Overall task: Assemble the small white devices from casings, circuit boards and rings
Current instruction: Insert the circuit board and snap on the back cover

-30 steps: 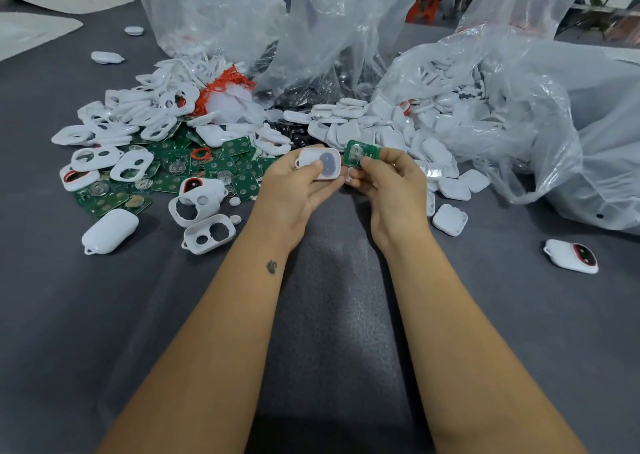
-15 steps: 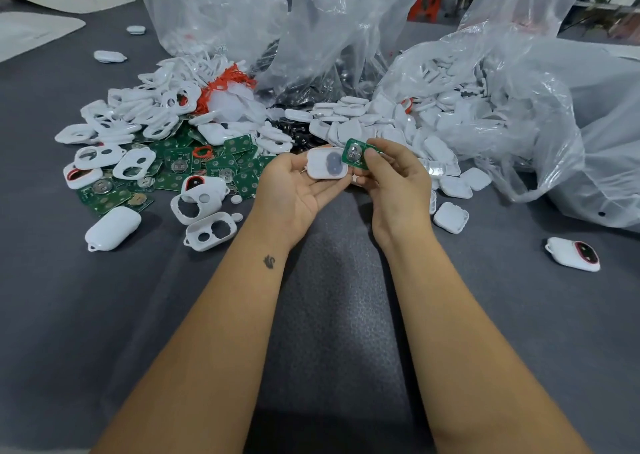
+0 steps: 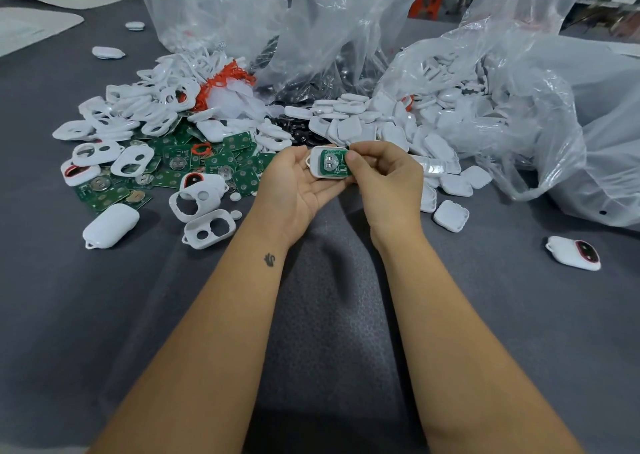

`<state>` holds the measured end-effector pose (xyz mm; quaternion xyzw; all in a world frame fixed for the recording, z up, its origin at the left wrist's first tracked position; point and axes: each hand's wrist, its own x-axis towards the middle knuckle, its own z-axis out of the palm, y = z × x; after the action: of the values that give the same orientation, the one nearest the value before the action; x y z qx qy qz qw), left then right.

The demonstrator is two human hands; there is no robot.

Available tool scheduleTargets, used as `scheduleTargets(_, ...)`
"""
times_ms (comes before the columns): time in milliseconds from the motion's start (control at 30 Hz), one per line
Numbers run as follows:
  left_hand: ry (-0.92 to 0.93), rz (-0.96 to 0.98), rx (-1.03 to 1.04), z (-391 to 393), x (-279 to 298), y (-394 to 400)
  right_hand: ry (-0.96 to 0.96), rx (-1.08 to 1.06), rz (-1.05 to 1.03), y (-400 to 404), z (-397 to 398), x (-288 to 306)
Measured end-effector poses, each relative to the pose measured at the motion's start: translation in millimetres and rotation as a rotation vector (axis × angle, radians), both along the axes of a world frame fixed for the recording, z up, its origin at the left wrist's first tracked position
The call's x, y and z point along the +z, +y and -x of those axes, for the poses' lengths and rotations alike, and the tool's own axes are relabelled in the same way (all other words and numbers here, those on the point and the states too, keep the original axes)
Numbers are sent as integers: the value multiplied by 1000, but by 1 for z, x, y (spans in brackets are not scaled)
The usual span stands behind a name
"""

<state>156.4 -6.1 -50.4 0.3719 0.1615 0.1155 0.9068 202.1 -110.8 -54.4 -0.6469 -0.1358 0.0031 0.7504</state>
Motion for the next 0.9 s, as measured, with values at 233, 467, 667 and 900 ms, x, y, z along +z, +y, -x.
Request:
scheduleTargets(233,-23,3,-22,1,1,-2,-50,-70,94,4,-1,-2)
scheduleTargets(467,-24,-4,-20,1,1,-2,-95,-92,150,5,-1,-3)
scheduleTargets(667,-16,13,-8,2,3,-3,-90,-87,129,5,-1,-2)
scheduleTargets(900,-34,4,-41,2,2,-2,-102,-108,176,6,-1,-2)
